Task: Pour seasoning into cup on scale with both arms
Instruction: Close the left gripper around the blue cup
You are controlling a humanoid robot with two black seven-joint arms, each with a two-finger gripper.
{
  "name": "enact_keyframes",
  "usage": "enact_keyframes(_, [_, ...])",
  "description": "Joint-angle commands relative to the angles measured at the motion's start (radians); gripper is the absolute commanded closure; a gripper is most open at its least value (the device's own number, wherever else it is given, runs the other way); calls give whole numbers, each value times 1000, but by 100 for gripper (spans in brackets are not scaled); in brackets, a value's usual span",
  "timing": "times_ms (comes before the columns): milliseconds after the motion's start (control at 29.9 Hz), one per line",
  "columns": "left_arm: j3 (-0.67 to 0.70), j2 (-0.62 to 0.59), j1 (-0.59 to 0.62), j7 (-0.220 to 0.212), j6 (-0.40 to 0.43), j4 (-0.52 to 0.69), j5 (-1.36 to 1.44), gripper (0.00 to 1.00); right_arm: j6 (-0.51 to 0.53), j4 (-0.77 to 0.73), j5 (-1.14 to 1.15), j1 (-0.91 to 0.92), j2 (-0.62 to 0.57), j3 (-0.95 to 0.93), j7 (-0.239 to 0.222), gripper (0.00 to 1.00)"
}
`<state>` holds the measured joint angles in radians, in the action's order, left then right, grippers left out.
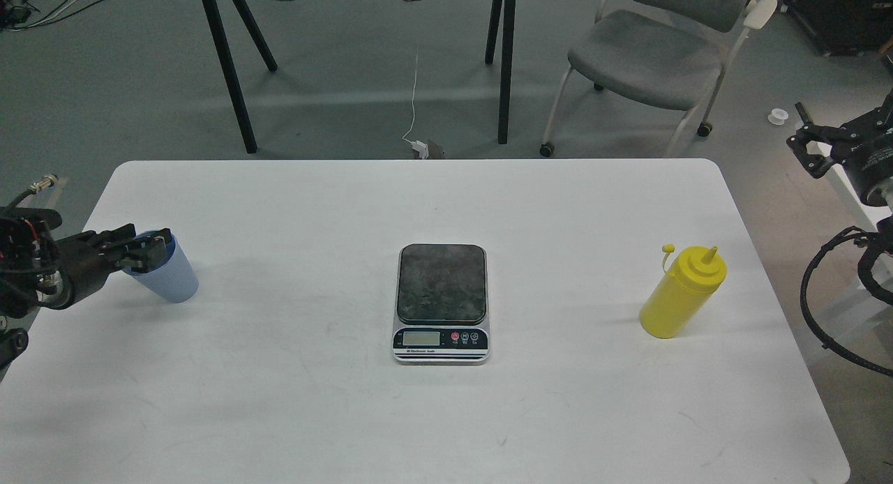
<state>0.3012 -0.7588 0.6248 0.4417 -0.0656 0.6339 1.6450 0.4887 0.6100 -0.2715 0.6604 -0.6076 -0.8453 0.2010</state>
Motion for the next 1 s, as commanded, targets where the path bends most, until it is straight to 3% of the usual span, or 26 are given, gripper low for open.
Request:
enact_keyframes(0, [-1,-1,-3,3,0,1,-1,41,0,1,0,-1,-1,0,0,0])
enact_keyframes(636, [-70,-34,3,3,-79,-2,-8,38,0,1,0,-13,0,0,1,0])
enact_keyframes(770, [-71,-28,3,8,-79,-54,-8,39,0,1,0,-16,0,0,3,0])
enact_keyframes(836, [-73,-21,0,41,-77,-77,-8,46,0,1,0,-16,0,0,3,0])
enact_keyframes(970, [-73,2,0,47,-77,-111,-13,58,0,1,0,-16,0,-1,3,0])
